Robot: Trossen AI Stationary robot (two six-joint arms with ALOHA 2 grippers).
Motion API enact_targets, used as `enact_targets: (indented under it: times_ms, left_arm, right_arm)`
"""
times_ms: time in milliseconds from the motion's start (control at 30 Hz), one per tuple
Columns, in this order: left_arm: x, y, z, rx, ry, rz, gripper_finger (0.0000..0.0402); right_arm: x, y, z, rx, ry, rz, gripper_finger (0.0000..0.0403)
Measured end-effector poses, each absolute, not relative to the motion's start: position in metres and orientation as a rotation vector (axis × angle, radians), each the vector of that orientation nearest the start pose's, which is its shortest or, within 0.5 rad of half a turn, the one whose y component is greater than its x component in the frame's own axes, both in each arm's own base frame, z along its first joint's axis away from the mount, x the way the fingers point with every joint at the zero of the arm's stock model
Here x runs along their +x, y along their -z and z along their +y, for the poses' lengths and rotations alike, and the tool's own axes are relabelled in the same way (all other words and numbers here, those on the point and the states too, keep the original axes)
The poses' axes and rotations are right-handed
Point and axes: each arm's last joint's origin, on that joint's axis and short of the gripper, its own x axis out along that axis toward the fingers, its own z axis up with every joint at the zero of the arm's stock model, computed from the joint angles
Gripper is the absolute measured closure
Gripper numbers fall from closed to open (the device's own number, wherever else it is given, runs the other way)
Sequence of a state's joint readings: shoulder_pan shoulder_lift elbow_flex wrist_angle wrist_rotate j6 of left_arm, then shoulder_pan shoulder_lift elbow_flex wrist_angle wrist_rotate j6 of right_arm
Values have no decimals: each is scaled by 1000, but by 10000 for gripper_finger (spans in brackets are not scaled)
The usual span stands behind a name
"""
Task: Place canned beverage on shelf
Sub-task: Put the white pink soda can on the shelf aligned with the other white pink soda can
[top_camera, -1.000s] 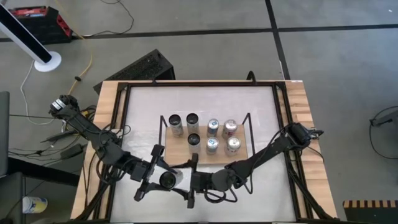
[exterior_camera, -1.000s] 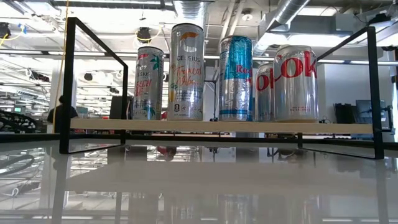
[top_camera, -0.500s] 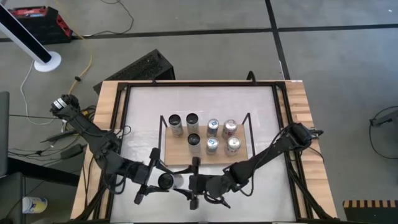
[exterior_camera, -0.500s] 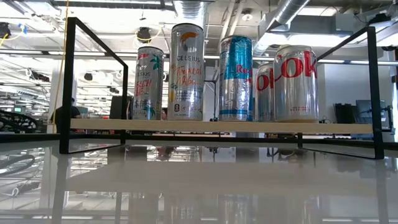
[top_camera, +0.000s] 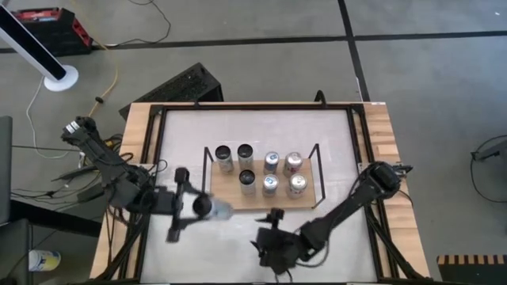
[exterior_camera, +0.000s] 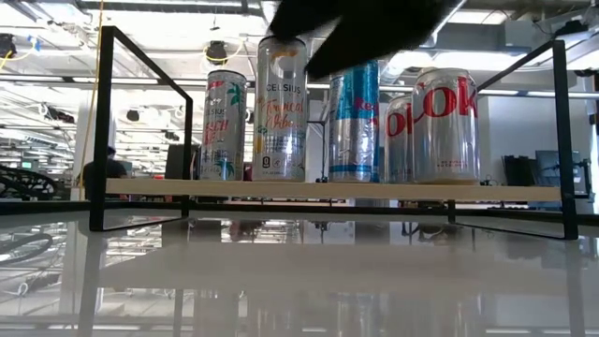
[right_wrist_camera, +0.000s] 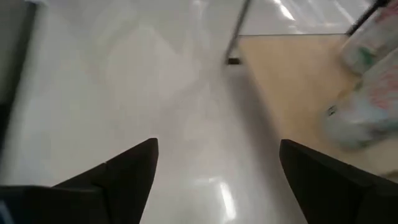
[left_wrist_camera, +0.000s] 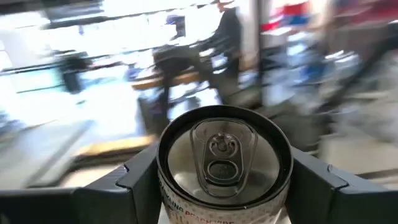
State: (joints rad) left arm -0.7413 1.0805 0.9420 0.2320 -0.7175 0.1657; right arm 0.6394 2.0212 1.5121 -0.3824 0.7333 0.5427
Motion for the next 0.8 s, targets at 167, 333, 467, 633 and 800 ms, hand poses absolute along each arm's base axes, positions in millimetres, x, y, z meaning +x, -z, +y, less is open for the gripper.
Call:
enact_targets:
  times_ms: [167, 333, 467, 633, 800]
  left_arm:
    - [203, -353, -124, 158, -138, 68, 168]
    - [214, -332, -101, 112, -215, 155, 168]
    - [218, -316, -89, 110, -266, 176, 168]
    - [221, -301, -80, 99, -274, 209, 168]
    - [222, -288, -76, 74, -254, 164, 168]
  right_arm:
    - [344, -207, 262, -19, 268, 589, 53]
    - [337, -207, 272, -12, 264, 563, 58]
    - [334, -207, 276, -7, 257, 560, 58]
    - [334, -207, 276, 17, 265, 558, 58]
    - [335, -208, 276, 4, 260, 553, 87]
